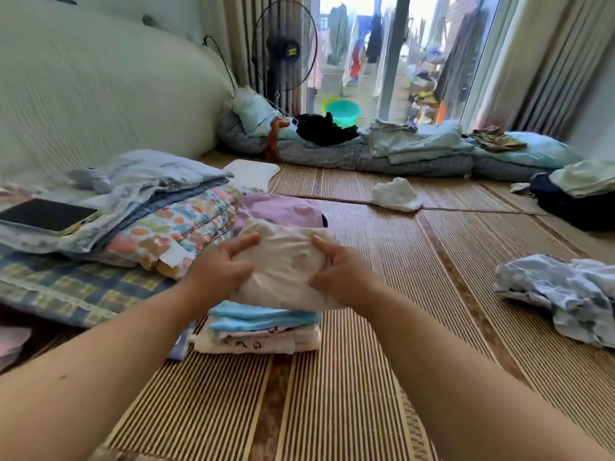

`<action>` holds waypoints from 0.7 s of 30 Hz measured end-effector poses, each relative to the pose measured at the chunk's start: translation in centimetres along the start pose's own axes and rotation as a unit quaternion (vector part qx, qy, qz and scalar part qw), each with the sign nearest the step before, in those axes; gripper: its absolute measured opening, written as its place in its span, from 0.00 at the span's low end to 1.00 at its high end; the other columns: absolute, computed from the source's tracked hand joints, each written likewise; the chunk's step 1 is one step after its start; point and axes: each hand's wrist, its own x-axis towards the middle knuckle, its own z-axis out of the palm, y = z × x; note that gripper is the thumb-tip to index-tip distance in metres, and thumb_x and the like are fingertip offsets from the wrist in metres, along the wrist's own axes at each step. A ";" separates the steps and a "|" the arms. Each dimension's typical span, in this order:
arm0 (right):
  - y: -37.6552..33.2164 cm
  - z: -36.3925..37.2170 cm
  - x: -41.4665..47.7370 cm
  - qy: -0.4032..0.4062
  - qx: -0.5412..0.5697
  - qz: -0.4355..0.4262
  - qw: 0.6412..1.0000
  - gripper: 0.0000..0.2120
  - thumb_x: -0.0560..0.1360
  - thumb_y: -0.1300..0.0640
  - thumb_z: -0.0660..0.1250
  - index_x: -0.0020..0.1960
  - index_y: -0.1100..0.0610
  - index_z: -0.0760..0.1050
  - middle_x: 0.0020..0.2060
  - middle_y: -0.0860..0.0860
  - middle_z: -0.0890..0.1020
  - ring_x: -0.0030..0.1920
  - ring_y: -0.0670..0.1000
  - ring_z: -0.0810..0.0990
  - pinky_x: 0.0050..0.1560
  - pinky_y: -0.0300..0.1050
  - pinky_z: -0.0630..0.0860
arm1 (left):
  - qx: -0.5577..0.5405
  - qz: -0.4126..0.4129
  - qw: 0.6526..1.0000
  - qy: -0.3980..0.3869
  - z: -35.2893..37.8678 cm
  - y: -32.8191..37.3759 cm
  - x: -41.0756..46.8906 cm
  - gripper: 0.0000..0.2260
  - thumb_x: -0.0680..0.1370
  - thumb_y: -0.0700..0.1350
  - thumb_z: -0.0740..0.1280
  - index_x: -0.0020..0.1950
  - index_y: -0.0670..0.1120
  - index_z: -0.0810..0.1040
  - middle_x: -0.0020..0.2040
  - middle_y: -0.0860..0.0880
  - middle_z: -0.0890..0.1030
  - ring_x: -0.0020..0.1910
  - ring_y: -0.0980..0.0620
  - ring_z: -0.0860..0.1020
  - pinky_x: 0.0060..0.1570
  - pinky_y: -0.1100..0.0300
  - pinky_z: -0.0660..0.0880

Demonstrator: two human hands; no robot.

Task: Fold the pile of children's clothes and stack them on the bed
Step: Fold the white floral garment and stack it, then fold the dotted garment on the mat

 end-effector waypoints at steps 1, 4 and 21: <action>-0.1 1.0 1.5 -0.009 -0.023 0.005 1.000 0.36 0.72 0.66 0.69 0.75 0.47 0.61 0.65 0.52 0.70 0.58 0.52 0.74 0.59 0.42 0.73 | 0.029 -0.011 1.000 -0.005 -0.6 -0.8 0.9 0.27 0.69 0.41 0.66 0.67 0.58 0.73 0.61 0.46 0.77 0.37 0.53 0.78 0.34 0.65 0.75; 1.0 2.9 4.0 -0.029 -0.141 0.021 0.989 0.29 0.75 0.63 0.64 0.73 0.47 0.66 0.68 0.54 0.73 0.65 0.56 0.73 0.65 0.47 0.70 | 0.232 -0.054 0.970 -0.051 -0.7 -3.2 2.3 0.29 0.74 0.43 0.66 0.74 0.58 0.65 0.63 0.48 0.74 0.44 0.52 0.76 0.34 0.67 0.70; 11.9 -10.0 -10.8 0.145 -0.279 0.091 0.945 0.29 0.76 0.47 0.65 0.74 0.41 0.59 0.75 0.46 0.61 0.74 0.50 0.62 0.72 0.63 0.56 | 0.356 0.178 0.900 -0.180 20.2 6.9 -2.7 0.29 0.75 0.54 0.68 0.74 0.62 0.61 0.78 0.51 0.53 0.77 0.46 0.51 0.73 0.46 0.55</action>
